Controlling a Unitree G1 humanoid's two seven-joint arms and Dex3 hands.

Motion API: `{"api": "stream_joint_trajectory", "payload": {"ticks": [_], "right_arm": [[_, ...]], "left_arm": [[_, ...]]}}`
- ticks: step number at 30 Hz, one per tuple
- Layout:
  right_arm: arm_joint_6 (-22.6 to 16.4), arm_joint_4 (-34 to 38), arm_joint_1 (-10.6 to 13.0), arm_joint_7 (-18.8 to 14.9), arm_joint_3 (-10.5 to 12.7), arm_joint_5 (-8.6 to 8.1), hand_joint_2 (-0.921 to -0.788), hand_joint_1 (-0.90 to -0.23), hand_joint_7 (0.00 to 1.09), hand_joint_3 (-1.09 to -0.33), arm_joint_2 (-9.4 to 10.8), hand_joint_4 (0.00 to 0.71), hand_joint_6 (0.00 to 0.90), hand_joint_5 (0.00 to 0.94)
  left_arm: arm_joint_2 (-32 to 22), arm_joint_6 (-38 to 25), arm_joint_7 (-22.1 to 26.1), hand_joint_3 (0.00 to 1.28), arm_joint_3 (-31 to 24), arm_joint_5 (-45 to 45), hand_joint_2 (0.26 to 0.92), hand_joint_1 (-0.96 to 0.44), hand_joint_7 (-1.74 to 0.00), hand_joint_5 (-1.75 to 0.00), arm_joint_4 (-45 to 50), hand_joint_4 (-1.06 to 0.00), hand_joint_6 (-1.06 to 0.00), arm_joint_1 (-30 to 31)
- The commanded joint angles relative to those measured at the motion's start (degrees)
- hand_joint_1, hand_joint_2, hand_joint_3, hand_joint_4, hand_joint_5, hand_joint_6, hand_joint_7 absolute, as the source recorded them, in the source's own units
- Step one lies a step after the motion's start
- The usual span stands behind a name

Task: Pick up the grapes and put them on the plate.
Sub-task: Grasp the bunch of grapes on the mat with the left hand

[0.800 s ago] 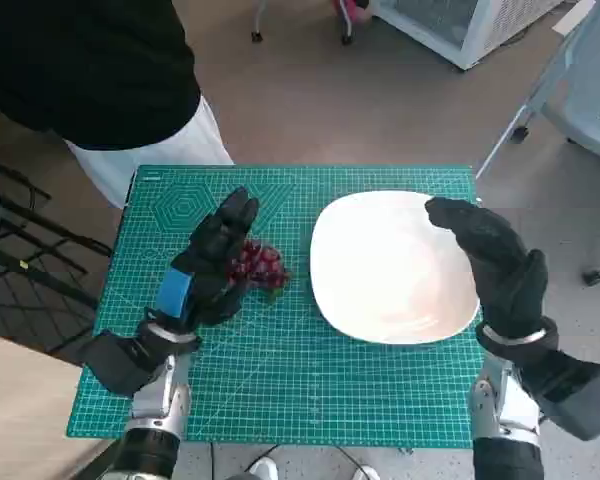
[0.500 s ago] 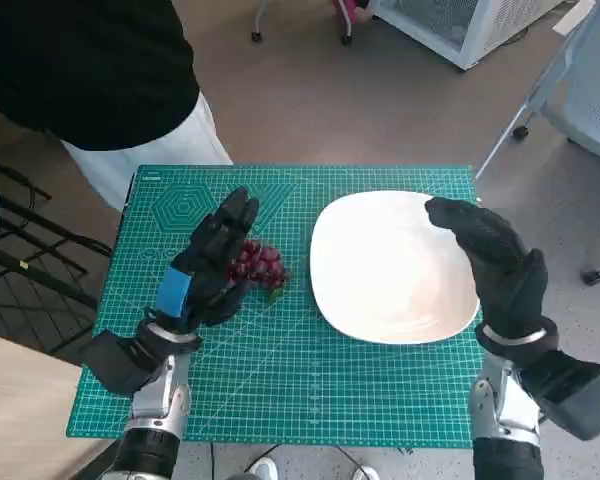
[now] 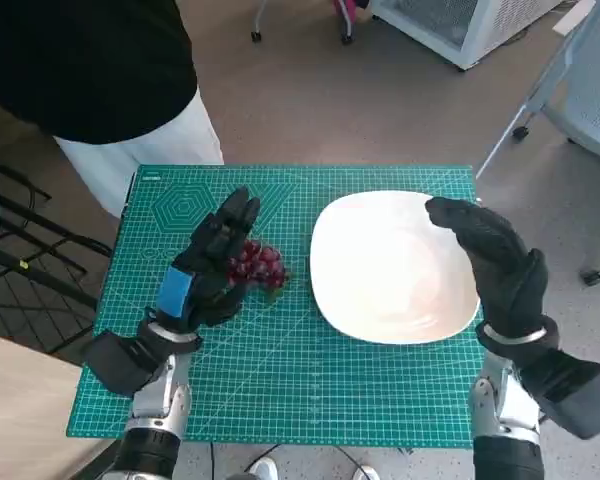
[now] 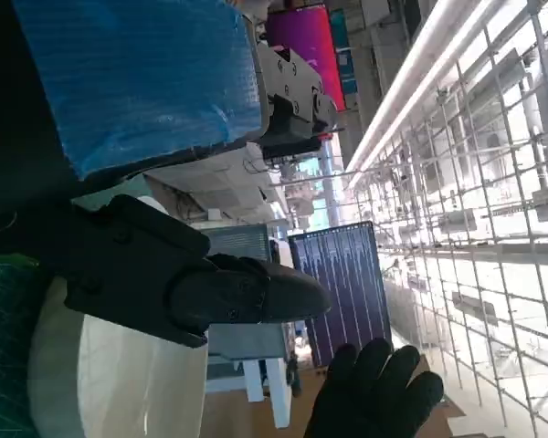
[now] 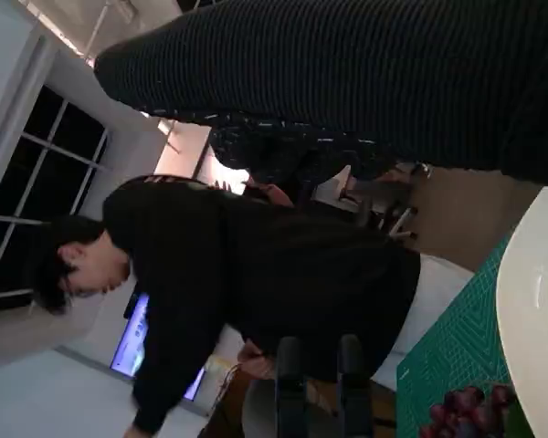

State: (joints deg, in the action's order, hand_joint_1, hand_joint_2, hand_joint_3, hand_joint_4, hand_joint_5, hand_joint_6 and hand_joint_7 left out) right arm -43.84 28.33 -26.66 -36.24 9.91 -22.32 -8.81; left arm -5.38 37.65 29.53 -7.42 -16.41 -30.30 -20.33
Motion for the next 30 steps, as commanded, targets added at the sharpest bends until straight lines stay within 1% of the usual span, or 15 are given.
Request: {"api": "stream_joint_trajectory", "payload": {"ticks": [1,14,25,28,30], "right_arm": [[0.28,0.28,0.47,-0.32,0.0,0.14,-0.921,-0.551,0.34,-0.612,-0.31,0.197,0.026,0.002],[1.05,-0.35,0.73,-0.73,-0.03,-0.48,-0.921,-0.551,0.35,-0.612,-0.42,0.195,0.023,0.001],[1.96,-1.39,1.27,-0.64,-0.06,-0.54,-0.921,-0.551,0.35,-0.612,-0.35,0.194,0.022,0.0],[2.13,-1.41,1.38,-0.83,0.0,-0.72,-0.921,-0.553,0.35,-0.612,-0.38,0.189,0.02,0.0],[2.23,-1.46,1.44,-0.99,0.05,-0.86,-0.921,-0.554,0.35,-0.612,-0.41,0.185,0.019,0.0]], "left_arm": [[-0.28,-0.15,-0.09,0.24,0.31,0.39,0.921,-0.59,0.0,0.0,0.81,-0.22,-0.33,-0.55],[-0.37,-0.04,-0.08,0.24,0.31,0.52,0.921,-0.59,0.0,0.0,1.26,-0.22,-0.33,-0.29],[-0.85,0.41,-0.56,0.25,0.28,1.44,0.921,-0.6,0.0,0.0,1.74,-0.21,-0.33,-0.15],[-1.47,0.7,-1.26,0.24,0.43,2.84,0.921,-0.6,0.0,0.0,2.07,-0.21,-0.32,-0.04],[-2.38,0.96,-2.81,0.23,0.72,5.54,0.921,-0.6,0.0,0.0,2.47,-0.2,-0.31,0.04]]}}
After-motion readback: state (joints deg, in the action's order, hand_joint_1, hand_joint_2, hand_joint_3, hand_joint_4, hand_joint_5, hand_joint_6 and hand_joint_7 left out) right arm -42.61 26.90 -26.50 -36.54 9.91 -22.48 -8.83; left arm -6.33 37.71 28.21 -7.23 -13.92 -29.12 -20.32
